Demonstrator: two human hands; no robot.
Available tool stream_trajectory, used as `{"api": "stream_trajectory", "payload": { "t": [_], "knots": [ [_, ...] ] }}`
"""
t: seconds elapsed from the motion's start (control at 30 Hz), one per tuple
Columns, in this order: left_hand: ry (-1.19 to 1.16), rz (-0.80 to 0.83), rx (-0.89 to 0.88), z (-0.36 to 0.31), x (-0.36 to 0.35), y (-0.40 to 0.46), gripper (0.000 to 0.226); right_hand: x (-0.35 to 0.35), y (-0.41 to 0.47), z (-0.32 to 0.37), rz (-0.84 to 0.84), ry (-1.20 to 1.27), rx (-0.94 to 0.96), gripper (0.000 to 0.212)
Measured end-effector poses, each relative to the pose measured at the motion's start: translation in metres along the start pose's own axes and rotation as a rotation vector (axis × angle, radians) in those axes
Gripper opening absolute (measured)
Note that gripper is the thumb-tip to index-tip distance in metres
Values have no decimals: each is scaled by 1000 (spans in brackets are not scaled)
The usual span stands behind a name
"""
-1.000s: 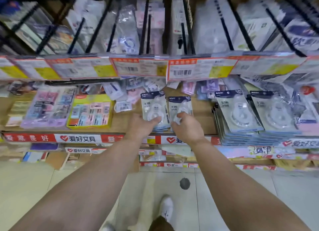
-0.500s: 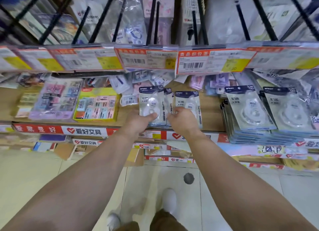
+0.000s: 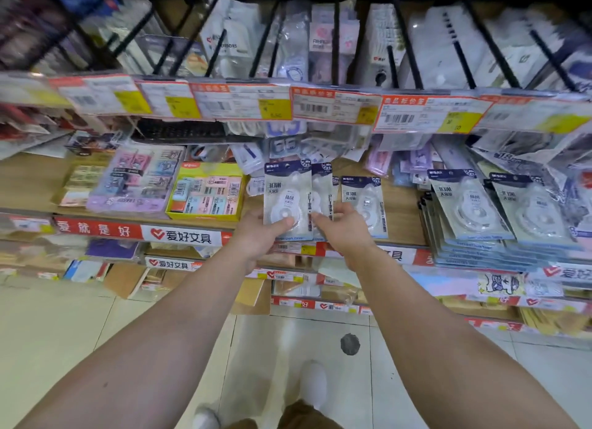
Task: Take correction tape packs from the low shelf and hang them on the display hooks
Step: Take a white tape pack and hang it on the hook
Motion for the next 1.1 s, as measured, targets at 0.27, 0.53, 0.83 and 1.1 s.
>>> {"api": "stream_trajectory", "payload": {
  "t": [0.27,0.53,0.83,1.1],
  "knots": [
    [-220,-42,-28,-14,92,-37,27,-56,-48,49,76,87,129,63],
    [-348,-163,-89,-19,231,-78,24,-145,-104,112,169,76,247,50],
    [-321,-248,-222,-26,371,-123,32,-248,-174,174,160,-12,389,36],
    [-336,-262,-334,-61,439,-149,41,-286,-227,225,77,-23,522,40]
  ]
}}
Point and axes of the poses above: each hand's wrist, its own y-axis towards the middle knuckle, its own x-axis out of the back of the hand, z = x × y, the point moved 3 cm from there along y, towards the middle knuckle, and after that the axes turned 15 degrees about -y, right-handed, at the moved point
